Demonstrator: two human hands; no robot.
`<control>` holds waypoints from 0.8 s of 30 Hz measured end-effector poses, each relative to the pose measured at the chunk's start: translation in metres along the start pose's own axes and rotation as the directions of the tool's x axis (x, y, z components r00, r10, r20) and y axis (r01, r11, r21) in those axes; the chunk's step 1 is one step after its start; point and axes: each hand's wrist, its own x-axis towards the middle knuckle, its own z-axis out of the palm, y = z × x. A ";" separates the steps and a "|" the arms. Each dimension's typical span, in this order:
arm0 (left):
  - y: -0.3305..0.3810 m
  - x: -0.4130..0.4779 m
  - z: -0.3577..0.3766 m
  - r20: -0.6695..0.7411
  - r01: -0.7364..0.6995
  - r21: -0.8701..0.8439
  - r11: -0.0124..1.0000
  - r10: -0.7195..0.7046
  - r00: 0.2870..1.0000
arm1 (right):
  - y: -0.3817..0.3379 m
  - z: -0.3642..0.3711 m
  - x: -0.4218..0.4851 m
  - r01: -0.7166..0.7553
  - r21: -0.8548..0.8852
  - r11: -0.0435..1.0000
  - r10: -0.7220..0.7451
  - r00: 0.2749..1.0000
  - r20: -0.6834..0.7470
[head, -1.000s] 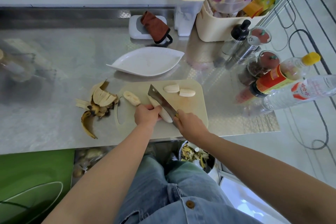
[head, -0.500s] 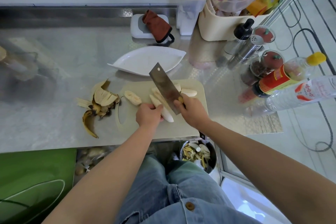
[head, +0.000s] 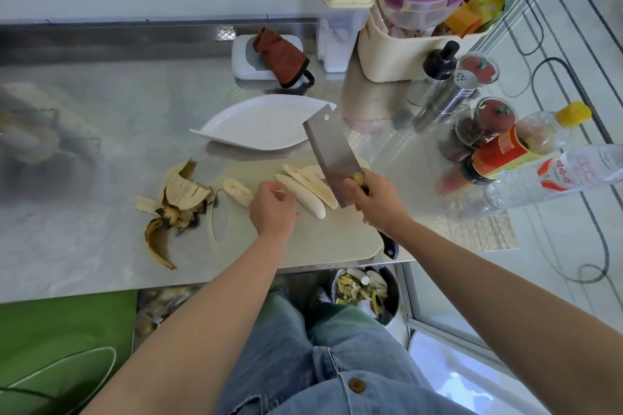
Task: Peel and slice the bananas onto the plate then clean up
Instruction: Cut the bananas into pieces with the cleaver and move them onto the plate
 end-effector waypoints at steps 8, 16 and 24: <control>-0.017 0.019 -0.046 -0.332 0.126 0.194 0.973 -0.056 0.942 | -0.023 0.021 -0.004 0.109 -0.034 0.993 -0.103 0.985 0.139; -0.017 0.027 -0.048 -0.198 0.200 0.013 0.980 -0.194 0.961 | -0.035 0.039 -0.003 0.265 -0.321 0.909 -0.198 0.954 0.225; -0.024 0.032 -0.046 -0.210 0.251 -0.055 0.966 -0.257 0.943 | -0.063 0.049 0.000 0.337 -0.427 0.839 -0.230 0.931 0.283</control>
